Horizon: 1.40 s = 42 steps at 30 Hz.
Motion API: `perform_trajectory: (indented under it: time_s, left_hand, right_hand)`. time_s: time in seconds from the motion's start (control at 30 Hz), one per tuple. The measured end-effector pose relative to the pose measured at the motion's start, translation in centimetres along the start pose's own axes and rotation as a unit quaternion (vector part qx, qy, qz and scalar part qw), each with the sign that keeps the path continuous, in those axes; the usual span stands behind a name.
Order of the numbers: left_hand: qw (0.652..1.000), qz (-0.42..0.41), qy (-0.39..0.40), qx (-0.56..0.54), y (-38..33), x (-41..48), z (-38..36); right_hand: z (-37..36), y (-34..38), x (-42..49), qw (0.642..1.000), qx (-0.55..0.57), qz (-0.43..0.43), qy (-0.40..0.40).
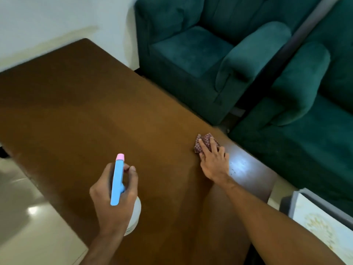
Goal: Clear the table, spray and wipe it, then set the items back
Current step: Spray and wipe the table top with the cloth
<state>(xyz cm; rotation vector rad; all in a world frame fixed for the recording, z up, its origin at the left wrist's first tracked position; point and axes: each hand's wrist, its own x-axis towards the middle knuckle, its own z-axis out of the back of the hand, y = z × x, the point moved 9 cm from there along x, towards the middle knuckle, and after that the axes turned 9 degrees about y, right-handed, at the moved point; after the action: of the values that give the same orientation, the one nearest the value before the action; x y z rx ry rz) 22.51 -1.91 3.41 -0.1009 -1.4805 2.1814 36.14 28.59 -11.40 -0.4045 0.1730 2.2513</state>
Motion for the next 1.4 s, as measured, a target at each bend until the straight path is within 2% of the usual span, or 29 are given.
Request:
perform_trajectory:
  time_s: [0.1,0.23,0.3,0.47,0.57,0.63,0.73,0.9,1.0,1.1,1.17,1.27,1.4]
  left_hand:
    - [1.000,-0.018,0.013,-0.002,-1.4,0.6,-2.4]
    - [0.999,-0.033,0.018,-0.007,-2.5,1.5,-4.2]
    - [0.999,-0.032,0.023,-0.010,-2.5,2.0,-4.9]
    - [0.998,-0.039,0.054,-0.005,-2.3,3.6,-7.4]
    - [0.995,-0.055,0.082,-0.003,-2.3,4.6,-9.0]
    - [0.993,-0.063,0.102,-0.011,-2.6,5.2,-10.1]
    - [0.987,-0.082,0.136,-0.027,-3.5,5.9,-11.4]
    - [0.972,-0.118,0.196,-0.053,-4.7,6.2,-12.5]
    - [0.965,-0.127,0.220,-0.067,-4.5,6.2,-12.4]
    - [0.958,-0.136,0.241,-0.070,-3.8,6.6,-11.5]
    - [0.956,-0.134,0.248,-0.080,-3.2,6.8,-10.9]
    - [0.955,-0.127,0.254,-0.088,-2.2,7.3,-9.3]
    - [0.956,-0.138,0.249,-0.064,-1.5,7.7,-7.3]
  right_hand:
    - [-0.6,-4.2,-1.3,0.993,0.054,-0.101,-0.012]
    - [-1.0,-4.4,-1.5,0.984,0.093,-0.149,-0.004]
    - [-0.4,-2.5,-0.4,0.990,0.091,-0.110,-0.004]
    - [1.2,5.3,4.3,0.996,0.043,0.071,0.016]
    - [1.3,6.4,5.4,0.995,0.026,0.093,0.022]
    - [1.0,4.2,4.7,0.998,0.037,0.048,0.008]
    - [-0.1,-2.3,1.9,0.995,0.070,-0.075,-0.009]
    - [-2.7,-14.4,-6.3,0.947,0.137,-0.291,-0.011]
    - [-4.0,-15.2,-9.4,0.917,0.156,-0.367,-0.009]
    - [-4.7,-12.7,-10.1,0.891,0.185,-0.413,-0.006]
    - [-4.4,-9.7,-9.6,0.896,0.169,-0.411,-0.011]
    - [-3.3,-2.8,-8.1,0.922,0.148,-0.357,-0.017]
    - [-2.4,7.1,-5.9,0.965,0.151,-0.215,-0.001]
